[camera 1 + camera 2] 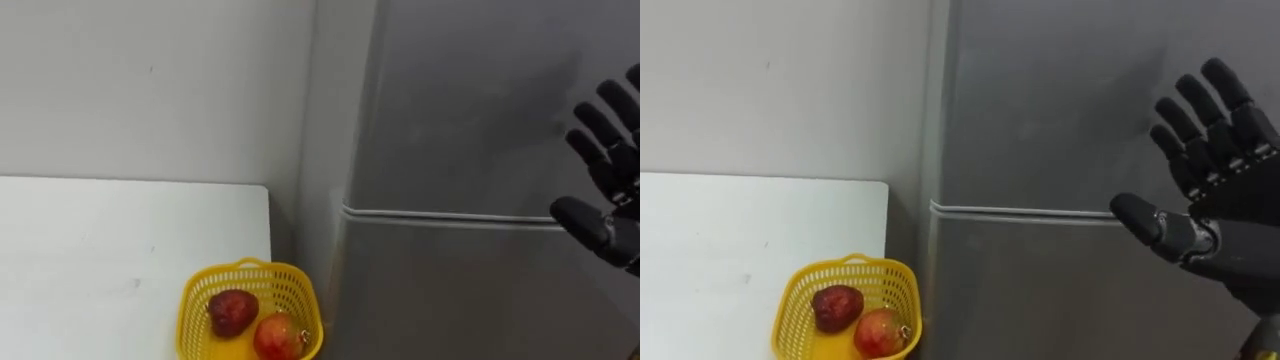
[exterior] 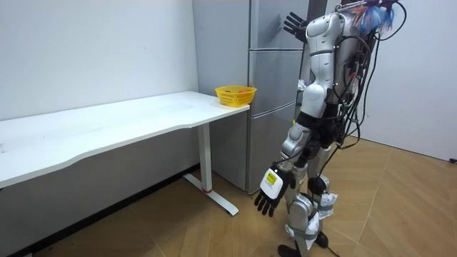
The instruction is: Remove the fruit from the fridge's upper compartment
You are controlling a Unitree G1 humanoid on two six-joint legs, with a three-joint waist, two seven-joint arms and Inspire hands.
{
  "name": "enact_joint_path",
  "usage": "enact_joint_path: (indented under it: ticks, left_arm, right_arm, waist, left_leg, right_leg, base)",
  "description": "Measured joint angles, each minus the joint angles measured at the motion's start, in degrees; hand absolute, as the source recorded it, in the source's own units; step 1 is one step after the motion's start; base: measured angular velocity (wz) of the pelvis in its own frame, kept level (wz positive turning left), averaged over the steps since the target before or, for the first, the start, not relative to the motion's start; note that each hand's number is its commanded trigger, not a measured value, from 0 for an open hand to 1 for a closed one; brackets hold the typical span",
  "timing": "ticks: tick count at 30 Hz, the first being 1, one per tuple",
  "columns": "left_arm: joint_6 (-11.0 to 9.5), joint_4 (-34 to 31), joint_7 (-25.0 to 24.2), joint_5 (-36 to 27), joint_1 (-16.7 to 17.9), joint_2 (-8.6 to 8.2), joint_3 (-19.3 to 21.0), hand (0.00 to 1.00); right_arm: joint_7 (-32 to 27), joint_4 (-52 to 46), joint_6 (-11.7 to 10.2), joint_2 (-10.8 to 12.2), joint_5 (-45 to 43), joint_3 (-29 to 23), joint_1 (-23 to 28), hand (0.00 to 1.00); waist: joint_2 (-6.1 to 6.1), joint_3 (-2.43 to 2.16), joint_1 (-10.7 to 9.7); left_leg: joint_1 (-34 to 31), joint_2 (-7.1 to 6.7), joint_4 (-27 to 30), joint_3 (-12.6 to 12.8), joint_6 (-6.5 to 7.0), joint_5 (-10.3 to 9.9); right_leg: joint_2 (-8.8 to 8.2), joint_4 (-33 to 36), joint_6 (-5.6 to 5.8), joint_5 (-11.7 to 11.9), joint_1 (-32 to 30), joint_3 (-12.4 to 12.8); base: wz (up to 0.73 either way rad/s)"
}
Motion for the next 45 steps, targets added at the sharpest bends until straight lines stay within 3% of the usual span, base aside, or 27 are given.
enact_joint_path:
  ticks: [6, 12, 16, 22, 23, 25, 30, 33, 35, 36, 40, 45]
  left_arm:
    - [-0.4, 0.0, 1.4, 0.0, 1.0, -0.28, 0.6, 0.0]
    - [-1.1, -1.1, 3.6, 0.0, 2.9, -0.32, 0.6, 0.0]
    - [-1.2, -1.0, 4.2, 0.0, 2.9, -0.49, 0.5, 0.0]
    - [-0.8, -1.1, 4.3, 0.0, 1.8, -0.65, 0.5, 0.0]
    - [-0.6, -1.1, 4.3, 0.0, 1.6, -0.64, 0.5, 0.0]
    - [0.4, -1.1, 4.3, 0.0, 0.7, -0.59, 0.0, 0.0]
    - [1.7, -1.1, 4.2, 0.0, 0.6, -0.62, -1.9, 0.0]
    - [2.4, -1.1, 4.0, 0.0, 0.6, -1.59, -2.3, 0.0]
    - [2.5, -1.1, 4.0, 0.2, 0.6, -1.73, -2.6, 0.0]
    - [2.6, -1.1, 4.0, 0.1, 0.7, -1.94, -2.9, 0.0]
    - [3.5, -1.0, 4.0, 0.7, 1.2, -2.89, -2.7, 0.0]
    - [4.6, -1.0, 3.7, 1.3, 1.3, -3.06, -2.7, 0.0]
  right_arm:
    - [-6.1, 0.0, -0.2, 0.0, 1.9, -2.8, 0.0, 0.0]
    - [-16.3, 0.2, -1.3, 0.0, 1.6, -8.7, 0.5, 0.0]
    - [-23.0, 1.6, -2.8, 0.1, -3.1, -11.5, 5.2, 0.0]
    - [-31.0, 11.2, -2.7, 2.3, -11.6, -11.0, 9.0, 0.0]
    - [-31.7, 12.7, -2.7, 2.6, -12.9, -10.8, 9.2, 0.0]
    - [-34.4, 16.9, -2.4, 4.8, -17.1, -10.1, 11.4, 0.0]
    - [-36.3, 26.3, -1.8, 7.9, -19.9, -5.2, 14.6, 0.0]
    - [-36.3, 38.0, -1.5, 9.7, -22.3, -1.3, 14.4, 0.0]
    - [-35.7, 47.3, -1.2, 11.0, -22.8, 1.8, 14.6, 0.0]
    - [-35.1, 52.6, 0.0, 12.1, -22.8, 3.3, 14.8, 0.0]
    - [-32.2, 67.4, 1.9, 15.1, -26.1, 4.8, 15.1, 0.0]
    - [-29.5, 75.1, 3.2, 15.6, -28.8, 7.4, 16.8, 0.0]
  waist:
    - [0.65, -0.36, -0.3]
    - [0.61, -0.09, -2.0]
    - [0.4, -0.02, -2.6]
    - [0.73, 0.17, -3.2]
    - [0.19, 0.11, -3.2]
    - [0.37, -0.11, -3.0]
    - [0.96, -0.02, -2.5]
    - [1.21, 0.17, -1.7]
    - [0.75, 0.17, -1.7]
    - [0.65, 0.08, -1.5]
    - [1.66, -0.02, -1.5]
    - [2.71, 0.1, -1.3]
  left_leg:
    - [0.0, -0.06, -0.1, 0.6, 0.0, 0.0]
    - [0.0, -0.25, 0.1, -0.5, 0.01, 0.0]
    - [0.0, -0.27, 0.0, -0.6, 0.0, 0.0]
    - [0.0, -0.21, -0.8, 0.4, 0.0, 0.0]
    - [-0.1, -0.22, -0.8, 0.5, 0.0, 0.0]
    - [0.0, -0.2, -0.9, 0.8, 0.0, 0.0]
    - [0.7, -0.23, -0.9, 1.4, 0.0, 0.0]
    - [1.0, -0.25, -0.8, 1.9, 0.0, 0.0]
    - [1.1, -0.33, -0.7, 1.7, 0.0, 0.0]
    - [1.1, -0.34, -0.6, 1.7, 0.0, 0.0]
    - [1.1, -0.31, -0.6, 0.7, 0.02, 0.0]
    - [1.8, -0.35, -0.5, 0.7, 0.03, 0.0]
  right_leg:
    - [0.0, 0.0, 0.07, -0.1, 0.2, 0.6]
    - [-0.04, -1.1, 0.26, -0.2, 0.9, 0.1]
    - [0.0, -1.0, 0.25, -0.2, 1.0, 0.1]
    - [0.11, -0.9, 0.25, -0.3, 0.1, 1.0]
    - [0.09, -0.8, 0.25, -0.2, 0.1, 1.0]
    - [0.16, -0.8, 0.25, -0.2, -0.1, 1.4]
    - [0.14, -0.8, 0.32, -0.2, 0.1, 1.9]
    - [0.11, -1.0, 0.41, -0.3, 0.6, 2.2]
    - [0.02, -0.9, 0.52, -0.8, 0.8, 2.1]
    - [-0.05, -0.8, 0.59, -1.0, 0.8, 1.8]
    - [-0.2, -0.9, 0.63, -1.1, 1.2, 1.2]
    - [-0.17, -0.9, 0.6, -1.1, 2.0, 1.3]
  base:
    - [-0.01]
    - [0.09]
    - [0.0]
    - [-0.08]
    - [-0.06]
    - [-0.07]
    - [-0.09]
    - [-0.04]
    - [0.18]
    - [0.13]
    - [0.09]
    - [0.0]
